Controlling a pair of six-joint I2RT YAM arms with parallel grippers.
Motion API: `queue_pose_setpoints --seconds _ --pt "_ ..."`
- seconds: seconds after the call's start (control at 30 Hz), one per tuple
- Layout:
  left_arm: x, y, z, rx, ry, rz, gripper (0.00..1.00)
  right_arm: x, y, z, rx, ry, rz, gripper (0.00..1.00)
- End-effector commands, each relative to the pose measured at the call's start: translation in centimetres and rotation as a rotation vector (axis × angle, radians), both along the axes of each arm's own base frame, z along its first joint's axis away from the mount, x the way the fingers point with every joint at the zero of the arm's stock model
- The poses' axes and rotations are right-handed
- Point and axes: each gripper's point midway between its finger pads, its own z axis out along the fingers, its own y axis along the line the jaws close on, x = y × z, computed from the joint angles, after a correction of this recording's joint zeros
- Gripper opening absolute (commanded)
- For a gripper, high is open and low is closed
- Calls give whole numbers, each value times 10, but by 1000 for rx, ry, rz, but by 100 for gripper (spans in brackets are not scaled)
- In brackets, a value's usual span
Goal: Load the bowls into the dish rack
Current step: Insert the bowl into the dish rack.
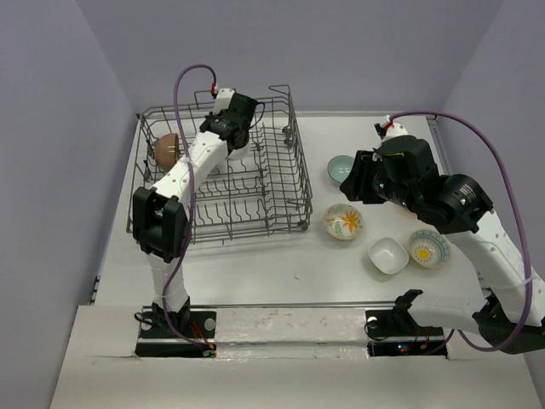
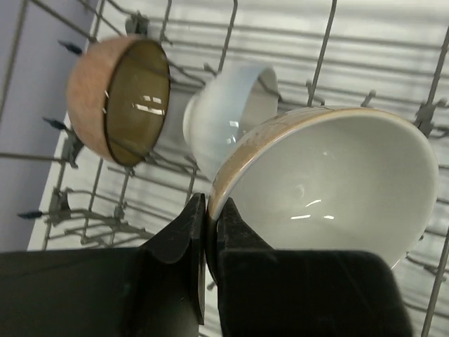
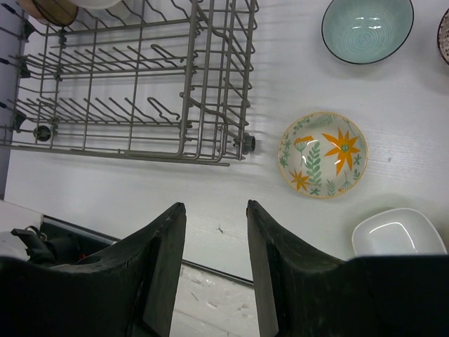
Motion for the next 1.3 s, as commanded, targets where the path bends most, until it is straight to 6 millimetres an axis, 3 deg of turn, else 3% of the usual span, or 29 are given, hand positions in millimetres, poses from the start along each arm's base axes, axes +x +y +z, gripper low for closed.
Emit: queue_pose_setpoints --seconds 0.0,0.07,0.1,0.13,0.23,0.5,0.8,1.03,1.27 --pt "-15 -19 49 -196 -234 95 0 6 4 9 9 -26 6 45" --pt "-18 -16 55 -155 -243 137 0 7 6 8 9 -24 9 45" --pt "-23 -8 45 -75 -208 180 0 8 8 7 9 -23 12 45" --pt "-22 -8 52 -82 -229 211 0 9 9 5 5 -19 14 45" --pt "-25 -5 45 -8 -197 260 0 12 13 0 -1 -7 22 45" --pt "-23 -10 33 57 -164 269 0 24 17 -2 -20 -20 4 45" --pt "-23 -9 30 123 -132 264 0 47 40 -20 -53 8 29 45" --pt "-20 -5 22 204 -95 289 0 49 45 -23 -47 13 42 45" --pt "-9 -3 28 246 -88 283 0 46 43 -23 -53 16 48 45"
